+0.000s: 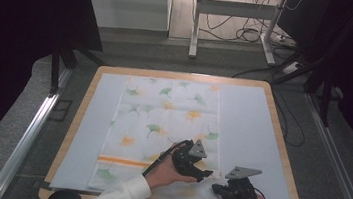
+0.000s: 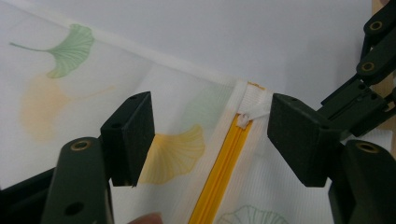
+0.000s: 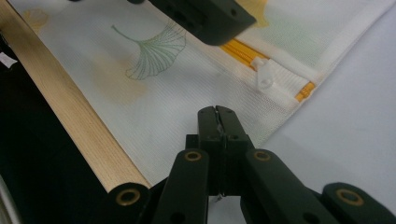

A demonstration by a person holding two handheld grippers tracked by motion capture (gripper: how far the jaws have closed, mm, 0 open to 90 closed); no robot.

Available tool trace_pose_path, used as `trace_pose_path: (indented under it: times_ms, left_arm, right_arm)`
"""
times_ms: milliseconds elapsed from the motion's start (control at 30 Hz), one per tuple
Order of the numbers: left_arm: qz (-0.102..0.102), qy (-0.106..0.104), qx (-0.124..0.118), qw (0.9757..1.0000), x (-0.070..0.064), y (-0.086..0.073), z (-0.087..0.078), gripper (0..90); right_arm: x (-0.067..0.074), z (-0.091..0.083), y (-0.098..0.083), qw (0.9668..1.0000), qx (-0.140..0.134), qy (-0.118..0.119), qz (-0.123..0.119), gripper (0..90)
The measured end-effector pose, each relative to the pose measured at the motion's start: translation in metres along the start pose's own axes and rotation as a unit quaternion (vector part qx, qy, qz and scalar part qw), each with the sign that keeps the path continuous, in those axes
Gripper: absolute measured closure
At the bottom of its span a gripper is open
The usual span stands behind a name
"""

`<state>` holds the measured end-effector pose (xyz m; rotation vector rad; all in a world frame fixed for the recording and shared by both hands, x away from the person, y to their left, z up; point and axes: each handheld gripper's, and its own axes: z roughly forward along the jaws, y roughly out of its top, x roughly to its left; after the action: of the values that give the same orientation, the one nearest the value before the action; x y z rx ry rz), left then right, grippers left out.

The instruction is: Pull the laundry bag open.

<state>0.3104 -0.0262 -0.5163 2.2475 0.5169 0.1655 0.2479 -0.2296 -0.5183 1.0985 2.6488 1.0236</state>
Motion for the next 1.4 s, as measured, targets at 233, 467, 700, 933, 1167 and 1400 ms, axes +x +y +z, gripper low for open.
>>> trace_pose_path:
  times_ms: [233, 467, 700, 933, 1167, 1400]
  left_arm:
    - [0.006, -0.015, -0.003, 0.9999, -0.005, 0.002, 0.009, 32.4]
    - [0.022, -0.024, 0.006, 0.9995, -0.003, 0.002, 0.018, 33.6]
    - [0.01, -0.035, 0.003, 0.9993, 0.0, 0.003, 0.026, 39.7]
    - [0.033, -0.044, 0.019, 0.9983, -0.003, 0.008, 0.03, 46.6]
    - [0.019, -0.07, 0.027, 0.997, 0.0, 0.012, 0.03, 64.2]
    - [-0.003, -0.059, 0.027, 0.9979, 0.003, 0.013, 0.029, 76.7]
  right_arm:
    - [0.0, 0.0, -0.001, 1.0, 0.0, 0.001, -0.001, 89.1]
    - [0.0, -0.001, -0.001, 1.0, -0.001, 0.003, 0.001, 89.2]
    - [-0.001, -0.001, -0.001, 1.0, 0.0, 0.005, 0.004, 89.1]
    - [-0.001, -0.001, -0.001, 1.0, 0.0, 0.008, 0.006, 89.1]
    - [-0.001, -0.001, -0.001, 1.0, 0.001, 0.006, 0.002, 89.1]
    - [-0.002, 0.0, -0.001, 1.0, 0.002, 0.009, 0.003, 89.1]
